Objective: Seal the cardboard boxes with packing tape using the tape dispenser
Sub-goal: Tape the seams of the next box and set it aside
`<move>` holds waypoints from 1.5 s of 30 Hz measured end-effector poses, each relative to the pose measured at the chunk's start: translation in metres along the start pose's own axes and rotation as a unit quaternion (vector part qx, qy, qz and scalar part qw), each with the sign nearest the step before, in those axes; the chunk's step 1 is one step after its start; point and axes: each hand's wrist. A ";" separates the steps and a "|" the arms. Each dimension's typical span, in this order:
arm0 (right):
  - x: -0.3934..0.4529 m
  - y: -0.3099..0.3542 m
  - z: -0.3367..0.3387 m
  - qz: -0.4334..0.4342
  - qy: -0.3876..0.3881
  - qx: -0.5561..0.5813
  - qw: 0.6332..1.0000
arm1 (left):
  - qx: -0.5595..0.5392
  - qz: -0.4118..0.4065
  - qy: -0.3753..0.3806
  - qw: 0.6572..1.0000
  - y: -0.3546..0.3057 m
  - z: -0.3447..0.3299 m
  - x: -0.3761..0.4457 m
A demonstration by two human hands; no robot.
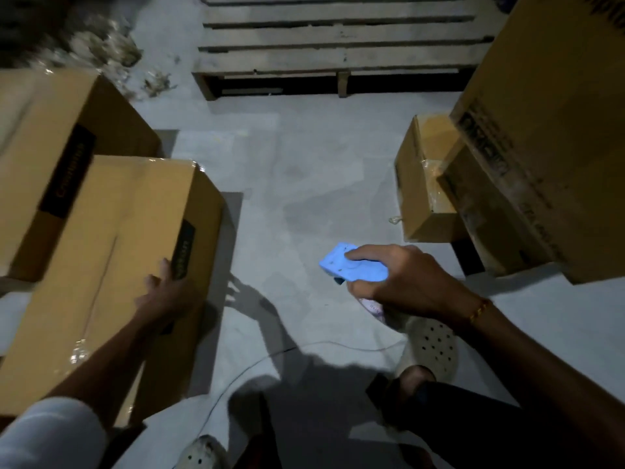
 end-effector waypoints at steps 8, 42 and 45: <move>-0.065 0.016 0.010 -0.003 -0.056 0.332 0.942 | -0.557 -0.094 0.235 0.791 -0.113 0.006 -0.187; -0.318 -0.098 0.115 0.014 -0.319 0.206 0.925 | -0.361 -0.415 0.220 0.806 -0.328 0.075 -0.443; -0.313 -0.109 0.105 0.007 -0.289 0.255 0.923 | -0.213 -0.417 0.263 0.844 -0.337 0.085 -0.440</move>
Point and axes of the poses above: each hand's wrist, its own x-axis towards the middle knuckle, its own z-axis out of the back of the hand, y = z × x, and after that the axes turned 14 degrees about -x, right-handed
